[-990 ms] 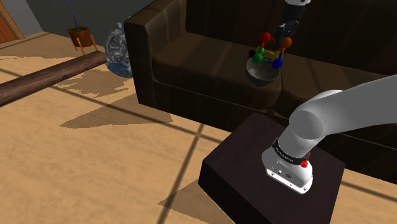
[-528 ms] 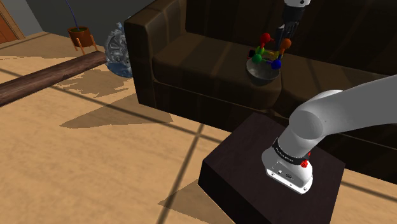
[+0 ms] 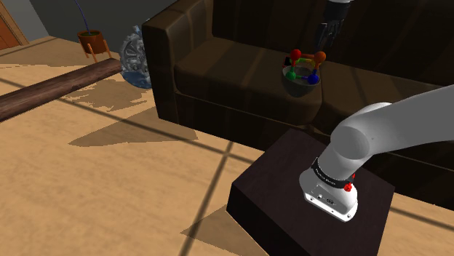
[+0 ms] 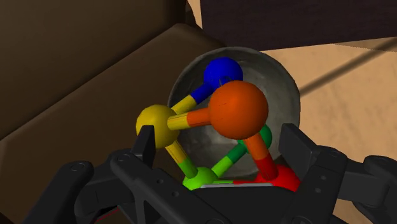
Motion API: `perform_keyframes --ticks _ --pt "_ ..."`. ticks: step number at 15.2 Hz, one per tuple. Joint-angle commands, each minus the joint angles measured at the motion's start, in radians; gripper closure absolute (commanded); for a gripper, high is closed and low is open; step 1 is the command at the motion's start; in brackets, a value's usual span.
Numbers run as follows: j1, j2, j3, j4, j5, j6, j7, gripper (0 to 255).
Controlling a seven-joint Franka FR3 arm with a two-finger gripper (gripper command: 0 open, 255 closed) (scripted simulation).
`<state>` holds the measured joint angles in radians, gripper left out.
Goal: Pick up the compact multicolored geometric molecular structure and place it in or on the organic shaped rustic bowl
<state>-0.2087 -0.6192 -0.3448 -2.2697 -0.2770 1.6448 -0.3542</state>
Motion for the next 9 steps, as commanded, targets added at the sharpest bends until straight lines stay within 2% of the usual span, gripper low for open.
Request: perform_keyframes --ticks 1,2,9 --pt "0.004 0.01 0.009 0.064 0.009 -0.055 -0.005 0" --pt "0.007 0.016 0.014 0.095 0.013 -0.08 -0.007 0" --pt "0.007 0.016 0.014 0.095 0.013 -0.08 -0.007 0"
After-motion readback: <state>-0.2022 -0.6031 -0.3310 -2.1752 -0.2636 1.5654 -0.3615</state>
